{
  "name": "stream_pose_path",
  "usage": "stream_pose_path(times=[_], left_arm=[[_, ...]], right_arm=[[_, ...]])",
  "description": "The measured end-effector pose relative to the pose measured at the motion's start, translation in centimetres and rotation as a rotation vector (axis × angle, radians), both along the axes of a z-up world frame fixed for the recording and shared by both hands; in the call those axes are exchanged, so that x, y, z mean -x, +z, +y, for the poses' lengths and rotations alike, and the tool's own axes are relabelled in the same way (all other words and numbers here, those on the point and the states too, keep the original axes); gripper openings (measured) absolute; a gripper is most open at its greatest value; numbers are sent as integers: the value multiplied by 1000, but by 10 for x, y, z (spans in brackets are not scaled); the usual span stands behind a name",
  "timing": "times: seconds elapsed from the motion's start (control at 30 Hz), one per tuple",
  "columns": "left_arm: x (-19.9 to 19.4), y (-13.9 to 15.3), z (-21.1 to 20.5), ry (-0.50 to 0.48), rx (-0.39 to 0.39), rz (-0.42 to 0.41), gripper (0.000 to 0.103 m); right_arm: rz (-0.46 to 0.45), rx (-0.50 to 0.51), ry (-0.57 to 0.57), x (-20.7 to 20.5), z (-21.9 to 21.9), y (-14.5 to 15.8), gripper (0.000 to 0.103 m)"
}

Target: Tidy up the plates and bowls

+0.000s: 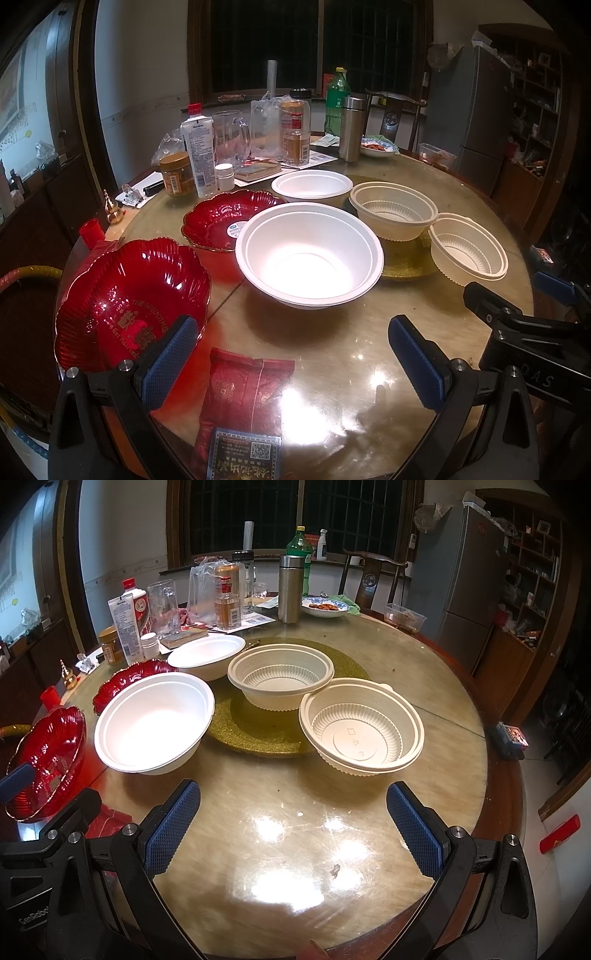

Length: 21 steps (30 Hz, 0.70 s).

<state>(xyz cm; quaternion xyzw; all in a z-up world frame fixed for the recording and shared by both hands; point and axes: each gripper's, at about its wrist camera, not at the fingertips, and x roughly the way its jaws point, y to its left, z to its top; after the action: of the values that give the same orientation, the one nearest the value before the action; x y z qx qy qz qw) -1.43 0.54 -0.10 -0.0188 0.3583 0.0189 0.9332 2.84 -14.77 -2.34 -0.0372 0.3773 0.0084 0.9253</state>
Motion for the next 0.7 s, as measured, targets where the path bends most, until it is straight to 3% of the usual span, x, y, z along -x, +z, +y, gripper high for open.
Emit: stream_pose_path(times=[0.17, 0.3, 0.47, 0.57, 0.7], left_arm=[[8, 5, 7, -21, 28, -1, 103], [35, 19, 47, 18, 107, -54, 103], [63, 29, 135, 220, 168, -135, 103], [61, 17, 193, 371, 186, -82, 103], [52, -10, 242, 477, 252, -15, 101]], right_arm=[[-1, -22, 12, 4, 0, 1, 102], [35, -170, 95, 6, -2, 0, 102], [196, -491, 246, -7, 13, -15, 102], [296, -603, 320, -17, 42, -27, 102], [391, -721, 367, -29, 84, -43, 98]])
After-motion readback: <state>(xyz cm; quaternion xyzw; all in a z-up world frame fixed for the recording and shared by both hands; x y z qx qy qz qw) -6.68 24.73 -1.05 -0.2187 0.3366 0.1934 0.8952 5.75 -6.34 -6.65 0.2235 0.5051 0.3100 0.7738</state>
